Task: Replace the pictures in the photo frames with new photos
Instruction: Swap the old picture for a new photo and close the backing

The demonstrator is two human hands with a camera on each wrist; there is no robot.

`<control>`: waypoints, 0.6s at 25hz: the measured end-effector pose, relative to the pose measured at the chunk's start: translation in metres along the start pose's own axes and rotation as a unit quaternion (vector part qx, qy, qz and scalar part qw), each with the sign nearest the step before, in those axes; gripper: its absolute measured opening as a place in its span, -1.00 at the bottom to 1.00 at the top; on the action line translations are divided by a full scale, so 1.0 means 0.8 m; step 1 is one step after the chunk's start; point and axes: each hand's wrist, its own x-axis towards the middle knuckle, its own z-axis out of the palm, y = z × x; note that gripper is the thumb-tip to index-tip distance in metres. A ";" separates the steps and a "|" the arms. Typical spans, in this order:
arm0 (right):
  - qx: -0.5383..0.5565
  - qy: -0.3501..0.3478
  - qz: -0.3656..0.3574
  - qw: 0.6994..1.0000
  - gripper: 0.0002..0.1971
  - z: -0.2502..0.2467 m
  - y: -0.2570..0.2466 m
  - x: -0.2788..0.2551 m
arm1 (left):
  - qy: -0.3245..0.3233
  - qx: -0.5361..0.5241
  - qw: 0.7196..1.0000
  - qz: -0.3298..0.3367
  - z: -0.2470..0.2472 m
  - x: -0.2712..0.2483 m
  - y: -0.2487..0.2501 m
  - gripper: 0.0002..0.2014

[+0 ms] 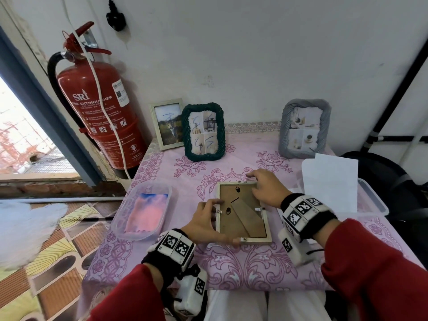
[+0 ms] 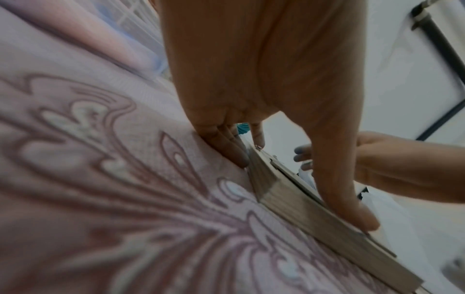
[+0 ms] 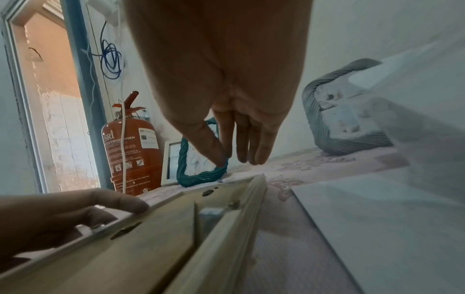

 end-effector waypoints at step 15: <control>-0.232 -0.112 -0.037 0.966 -0.51 0.015 0.012 0.013 | 0.018 0.051 0.998 -0.039 0.014 -0.003 0.013 -0.13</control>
